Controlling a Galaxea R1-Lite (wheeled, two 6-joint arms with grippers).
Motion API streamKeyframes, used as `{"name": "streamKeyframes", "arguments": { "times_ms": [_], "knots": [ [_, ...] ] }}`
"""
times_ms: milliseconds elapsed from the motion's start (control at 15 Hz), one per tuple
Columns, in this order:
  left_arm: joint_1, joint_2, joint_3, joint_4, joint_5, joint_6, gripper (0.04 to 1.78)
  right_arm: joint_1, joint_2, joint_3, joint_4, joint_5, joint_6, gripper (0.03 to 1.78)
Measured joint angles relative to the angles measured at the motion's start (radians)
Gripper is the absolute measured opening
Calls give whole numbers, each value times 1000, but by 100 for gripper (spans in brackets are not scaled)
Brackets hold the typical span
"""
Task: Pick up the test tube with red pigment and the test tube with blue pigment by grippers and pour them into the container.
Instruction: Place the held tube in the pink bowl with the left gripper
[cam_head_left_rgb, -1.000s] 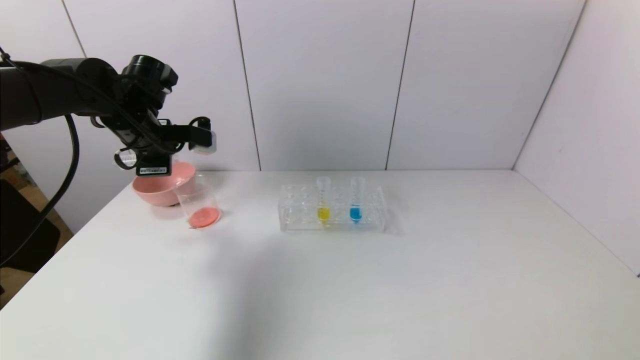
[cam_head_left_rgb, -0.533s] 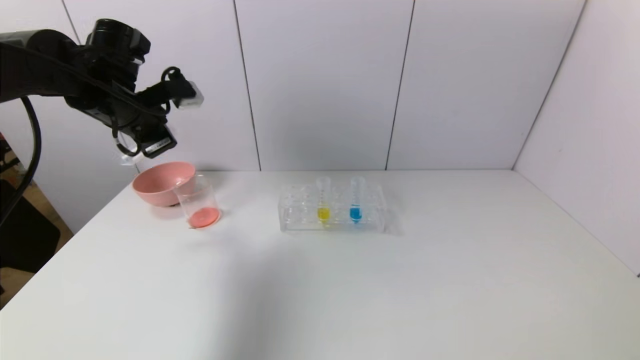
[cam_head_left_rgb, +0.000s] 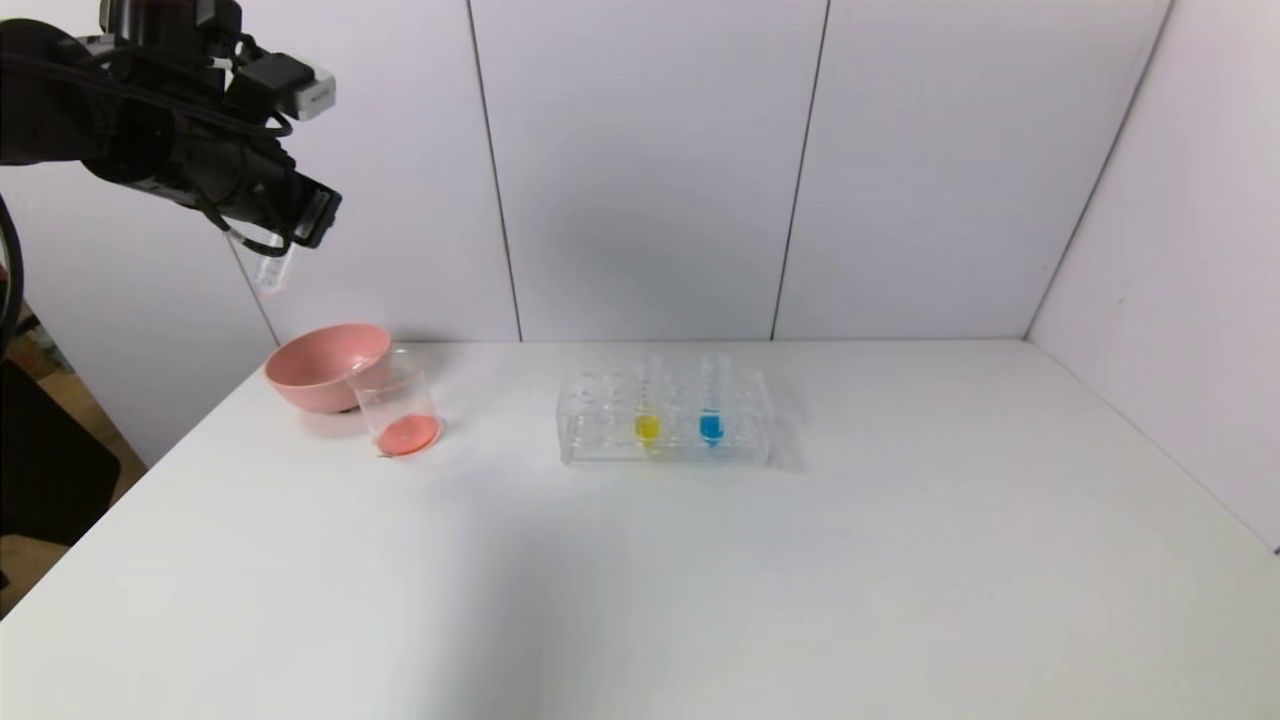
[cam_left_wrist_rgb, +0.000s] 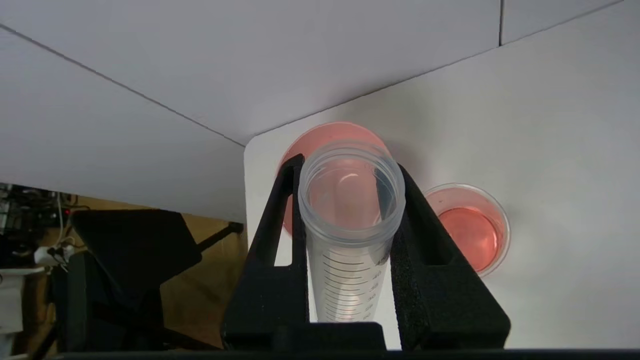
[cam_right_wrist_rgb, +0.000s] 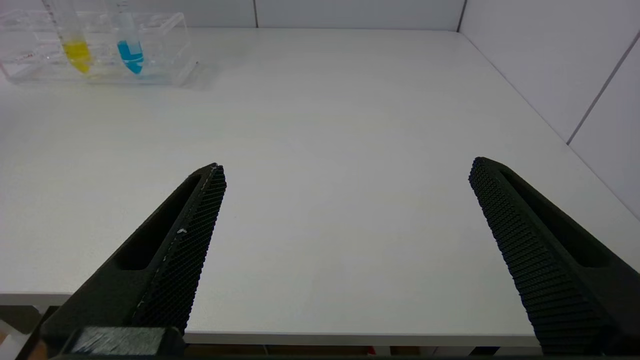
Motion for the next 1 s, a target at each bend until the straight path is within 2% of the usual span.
{"name": "streamKeyframes", "arguments": {
  "times_ms": [200,667,1000],
  "knots": [
    [4,-10,7,-47,2,-147,47,0,0,0,0,0,0,177],
    [39,3,56,-177,-5,-270,47,0,0,0,0,0,0,178],
    [75,24,169,-273,-5,-340,47,0,0,0,0,0,0,177]
  ]
}}
